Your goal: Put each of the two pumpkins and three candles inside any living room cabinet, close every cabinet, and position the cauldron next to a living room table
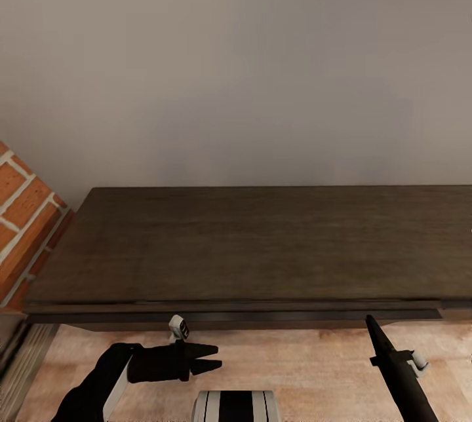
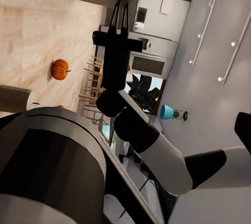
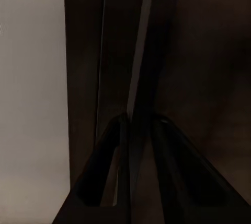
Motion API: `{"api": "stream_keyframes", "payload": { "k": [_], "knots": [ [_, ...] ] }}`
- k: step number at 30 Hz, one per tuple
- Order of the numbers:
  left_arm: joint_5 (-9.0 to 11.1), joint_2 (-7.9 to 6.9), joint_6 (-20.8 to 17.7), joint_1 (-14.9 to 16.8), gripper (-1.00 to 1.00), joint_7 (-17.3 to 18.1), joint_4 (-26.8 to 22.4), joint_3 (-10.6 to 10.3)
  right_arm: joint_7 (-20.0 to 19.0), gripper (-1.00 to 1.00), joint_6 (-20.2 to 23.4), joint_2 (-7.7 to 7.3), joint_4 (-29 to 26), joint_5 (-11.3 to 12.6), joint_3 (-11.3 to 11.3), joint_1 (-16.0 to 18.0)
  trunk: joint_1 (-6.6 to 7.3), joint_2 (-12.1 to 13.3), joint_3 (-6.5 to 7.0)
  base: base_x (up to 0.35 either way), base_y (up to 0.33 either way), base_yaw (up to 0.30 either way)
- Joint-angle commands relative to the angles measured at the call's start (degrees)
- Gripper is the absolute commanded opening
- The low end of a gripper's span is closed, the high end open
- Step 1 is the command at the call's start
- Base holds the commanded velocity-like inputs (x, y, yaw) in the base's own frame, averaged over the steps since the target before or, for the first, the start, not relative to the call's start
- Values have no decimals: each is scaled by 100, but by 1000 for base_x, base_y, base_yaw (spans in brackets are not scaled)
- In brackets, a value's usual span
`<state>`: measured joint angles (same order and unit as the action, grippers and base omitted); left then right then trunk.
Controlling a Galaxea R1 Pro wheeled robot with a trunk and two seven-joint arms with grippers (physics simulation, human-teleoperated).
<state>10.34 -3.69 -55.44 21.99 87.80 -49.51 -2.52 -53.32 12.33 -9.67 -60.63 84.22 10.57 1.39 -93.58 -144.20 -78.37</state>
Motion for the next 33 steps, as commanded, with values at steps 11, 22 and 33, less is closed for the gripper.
{"api": "stream_keyframes", "payload": {
  "k": [11,22,33],
  "knots": [
    [21,-9,-56,191,100,23,-7,23,-337,-100,86,-8,-13,77,-3,-8,3,-2,-4,-100,0,0],
    [135,130,-99,-53,100,220,-69,-90,21,-100,174,-5,65,73,17,48,2,-2,-4,-21,0,0],
    [388,485,-103,-61,100,220,-101,-343,6,-100,436,-18,116,205,34,57,2,-2,-4,-1,0,0]
  ]
}}
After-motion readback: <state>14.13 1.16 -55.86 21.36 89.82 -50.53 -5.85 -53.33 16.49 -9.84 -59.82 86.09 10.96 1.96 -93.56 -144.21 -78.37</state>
